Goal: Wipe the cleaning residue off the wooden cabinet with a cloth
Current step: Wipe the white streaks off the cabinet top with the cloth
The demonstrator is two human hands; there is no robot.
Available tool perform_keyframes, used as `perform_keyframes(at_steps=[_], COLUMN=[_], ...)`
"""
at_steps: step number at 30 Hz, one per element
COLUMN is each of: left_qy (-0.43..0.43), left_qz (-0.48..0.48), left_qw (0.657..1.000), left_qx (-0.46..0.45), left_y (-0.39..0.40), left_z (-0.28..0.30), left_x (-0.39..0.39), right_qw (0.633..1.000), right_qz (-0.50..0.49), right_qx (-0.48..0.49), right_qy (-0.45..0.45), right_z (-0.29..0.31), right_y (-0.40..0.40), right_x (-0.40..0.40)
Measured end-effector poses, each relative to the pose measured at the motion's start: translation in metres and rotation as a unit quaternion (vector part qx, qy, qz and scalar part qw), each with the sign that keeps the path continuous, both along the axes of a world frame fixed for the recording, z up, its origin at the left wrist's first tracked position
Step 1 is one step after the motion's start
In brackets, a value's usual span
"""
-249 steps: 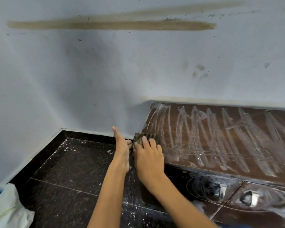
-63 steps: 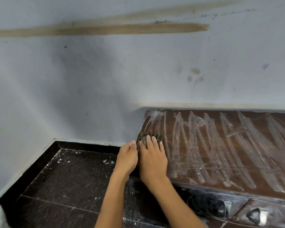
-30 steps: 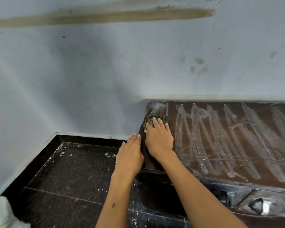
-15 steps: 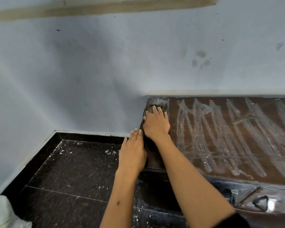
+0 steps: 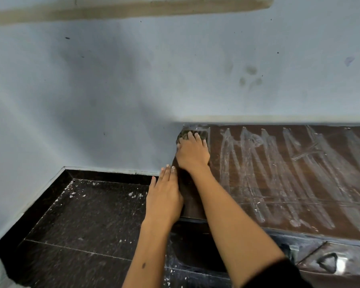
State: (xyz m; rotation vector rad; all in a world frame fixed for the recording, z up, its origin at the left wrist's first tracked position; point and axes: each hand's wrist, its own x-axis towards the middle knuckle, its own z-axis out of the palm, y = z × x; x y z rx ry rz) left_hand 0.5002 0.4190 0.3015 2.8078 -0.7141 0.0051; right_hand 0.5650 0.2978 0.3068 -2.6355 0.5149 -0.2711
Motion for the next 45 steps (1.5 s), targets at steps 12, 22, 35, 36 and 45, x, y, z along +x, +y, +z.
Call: perform_keyframes(at_steps=[12,22,35,36,45], left_qy=[-0.020,-0.014,-0.007,-0.007,-0.021], left_qz=[0.006,0.016,-0.012,-0.013,-0.009], left_qw=[1.000,1.000,1.000,1.000,1.000], left_qx=[0.005,0.005,0.015,0.018,0.007], left_y=[-0.002,-0.006,-0.019,-0.018,-0.023], left_z=[0.001,0.000,0.003,0.002,0.006], left_x=[-0.002,-0.006,-0.003,-0.002,-0.003], right_qw=[0.997,0.997,0.997,0.997,0.994], right_qz=[-0.053,0.005,-0.011,-0.027,0.047], right_qx=[-0.053,-0.059,-0.064,-0.064,-0.092], right_qy=[-0.032,0.051,0.041,0.046,0.031], right_z=[-0.020,0.010,0.008,0.008,0.008], right_y=[0.012,-0.039,-0.067,-0.068,-0.036], right_x=[-0.015,0.058,0.050,0.049,0.060])
